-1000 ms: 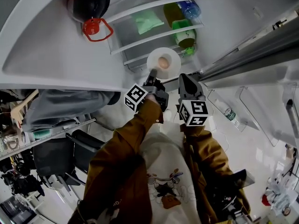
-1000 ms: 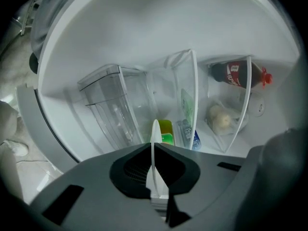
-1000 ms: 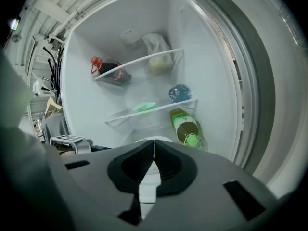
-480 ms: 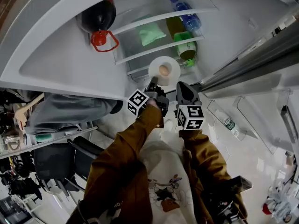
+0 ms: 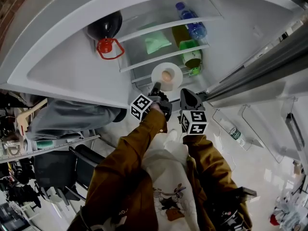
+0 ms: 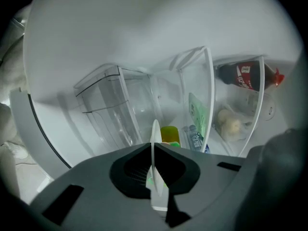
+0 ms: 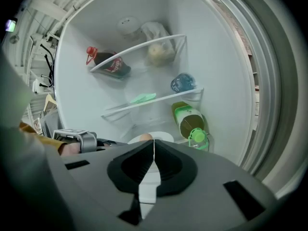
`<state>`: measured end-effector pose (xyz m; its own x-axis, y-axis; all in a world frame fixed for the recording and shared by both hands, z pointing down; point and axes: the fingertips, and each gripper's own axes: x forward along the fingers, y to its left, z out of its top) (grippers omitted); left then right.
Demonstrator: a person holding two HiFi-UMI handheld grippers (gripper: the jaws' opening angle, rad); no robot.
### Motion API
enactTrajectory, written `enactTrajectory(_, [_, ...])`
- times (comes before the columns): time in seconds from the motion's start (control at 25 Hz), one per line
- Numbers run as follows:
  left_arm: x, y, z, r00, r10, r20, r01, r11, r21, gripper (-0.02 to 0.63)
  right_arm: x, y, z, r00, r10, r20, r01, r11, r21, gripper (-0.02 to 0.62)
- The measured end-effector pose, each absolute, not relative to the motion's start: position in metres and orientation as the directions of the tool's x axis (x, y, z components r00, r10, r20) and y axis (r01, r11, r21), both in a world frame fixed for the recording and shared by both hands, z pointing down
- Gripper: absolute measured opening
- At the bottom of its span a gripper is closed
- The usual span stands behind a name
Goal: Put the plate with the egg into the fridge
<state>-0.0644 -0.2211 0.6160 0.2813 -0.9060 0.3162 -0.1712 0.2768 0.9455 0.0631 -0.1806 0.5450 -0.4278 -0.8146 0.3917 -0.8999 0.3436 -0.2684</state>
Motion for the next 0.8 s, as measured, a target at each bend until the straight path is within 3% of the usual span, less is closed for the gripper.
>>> enactTrajectory(0.8, [-0.084,-0.24,0.62,0.209,-0.921,0.33,-0.149,0.304,0.941,0.018,0.05,-0.206,0.552,-0.423,-0.809,0.408,-0.904,0.347,-0.249,0.008])
